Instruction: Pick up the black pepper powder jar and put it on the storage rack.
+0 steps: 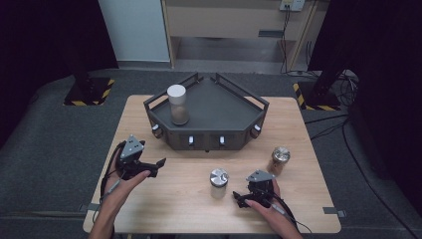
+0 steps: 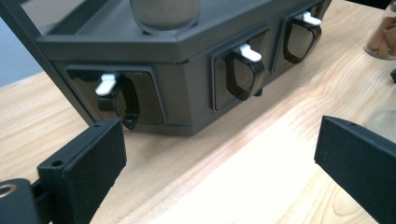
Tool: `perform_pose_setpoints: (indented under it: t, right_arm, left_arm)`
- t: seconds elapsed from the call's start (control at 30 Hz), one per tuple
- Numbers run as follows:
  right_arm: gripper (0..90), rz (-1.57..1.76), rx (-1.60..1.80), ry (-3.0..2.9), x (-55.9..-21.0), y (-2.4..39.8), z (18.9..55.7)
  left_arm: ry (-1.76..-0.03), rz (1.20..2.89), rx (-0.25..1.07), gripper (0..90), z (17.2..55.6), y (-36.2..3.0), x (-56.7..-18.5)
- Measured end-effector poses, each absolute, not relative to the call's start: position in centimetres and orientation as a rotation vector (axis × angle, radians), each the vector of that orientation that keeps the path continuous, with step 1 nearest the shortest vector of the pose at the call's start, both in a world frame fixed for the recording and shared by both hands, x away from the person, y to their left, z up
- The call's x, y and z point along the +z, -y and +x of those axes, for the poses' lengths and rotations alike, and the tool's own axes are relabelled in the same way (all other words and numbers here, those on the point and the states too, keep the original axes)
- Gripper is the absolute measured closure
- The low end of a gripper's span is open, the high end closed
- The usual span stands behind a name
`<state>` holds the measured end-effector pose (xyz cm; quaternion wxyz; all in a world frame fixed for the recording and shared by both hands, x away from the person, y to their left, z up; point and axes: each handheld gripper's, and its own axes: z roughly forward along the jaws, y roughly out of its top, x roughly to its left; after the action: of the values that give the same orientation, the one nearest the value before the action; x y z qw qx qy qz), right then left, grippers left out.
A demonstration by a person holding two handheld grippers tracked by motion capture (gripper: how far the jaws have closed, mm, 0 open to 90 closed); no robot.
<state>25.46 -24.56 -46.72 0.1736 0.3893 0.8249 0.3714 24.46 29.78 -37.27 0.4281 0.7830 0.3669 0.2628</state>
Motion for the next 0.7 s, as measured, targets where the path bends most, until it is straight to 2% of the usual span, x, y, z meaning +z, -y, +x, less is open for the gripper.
perform_pose_setpoints:
  t: [0.7]
  right_arm:
    - [0.5, 1.104, 1.053, -2.339, -46.7, 24.6, 25.5]
  left_arm:
    - [-0.979, 1.994, 0.613, 0.8, 22.8, -29.7, -40.3]
